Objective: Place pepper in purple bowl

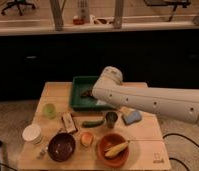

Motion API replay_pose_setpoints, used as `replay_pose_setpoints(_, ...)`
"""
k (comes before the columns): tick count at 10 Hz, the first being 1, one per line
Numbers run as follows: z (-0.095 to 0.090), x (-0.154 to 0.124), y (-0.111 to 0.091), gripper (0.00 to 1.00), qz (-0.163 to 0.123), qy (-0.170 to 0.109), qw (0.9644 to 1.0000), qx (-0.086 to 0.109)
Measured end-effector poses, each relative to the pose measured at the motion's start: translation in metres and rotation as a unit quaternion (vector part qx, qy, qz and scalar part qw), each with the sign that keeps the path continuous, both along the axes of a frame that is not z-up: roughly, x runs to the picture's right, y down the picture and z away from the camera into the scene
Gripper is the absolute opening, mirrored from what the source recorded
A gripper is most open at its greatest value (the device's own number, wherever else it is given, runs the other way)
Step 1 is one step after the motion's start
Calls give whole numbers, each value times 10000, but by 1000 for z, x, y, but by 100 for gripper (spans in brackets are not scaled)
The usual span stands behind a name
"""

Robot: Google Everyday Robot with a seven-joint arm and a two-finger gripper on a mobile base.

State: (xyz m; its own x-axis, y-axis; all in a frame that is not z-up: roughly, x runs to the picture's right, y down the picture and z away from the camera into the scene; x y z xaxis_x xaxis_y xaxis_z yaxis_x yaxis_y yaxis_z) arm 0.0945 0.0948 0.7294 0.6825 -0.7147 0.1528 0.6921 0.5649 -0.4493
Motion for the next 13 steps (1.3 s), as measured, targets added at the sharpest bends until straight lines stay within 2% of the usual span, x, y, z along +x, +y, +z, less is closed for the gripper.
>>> replay_pose_setpoints(5,-1,-44,18,80,192,-507,9984,-160)
replay_pose_setpoints(10,-5,-70,37,80,341,-938,9936,-521)
replay_pose_setpoints(13,7,-90,57,80,299,-1114,9906,-741)
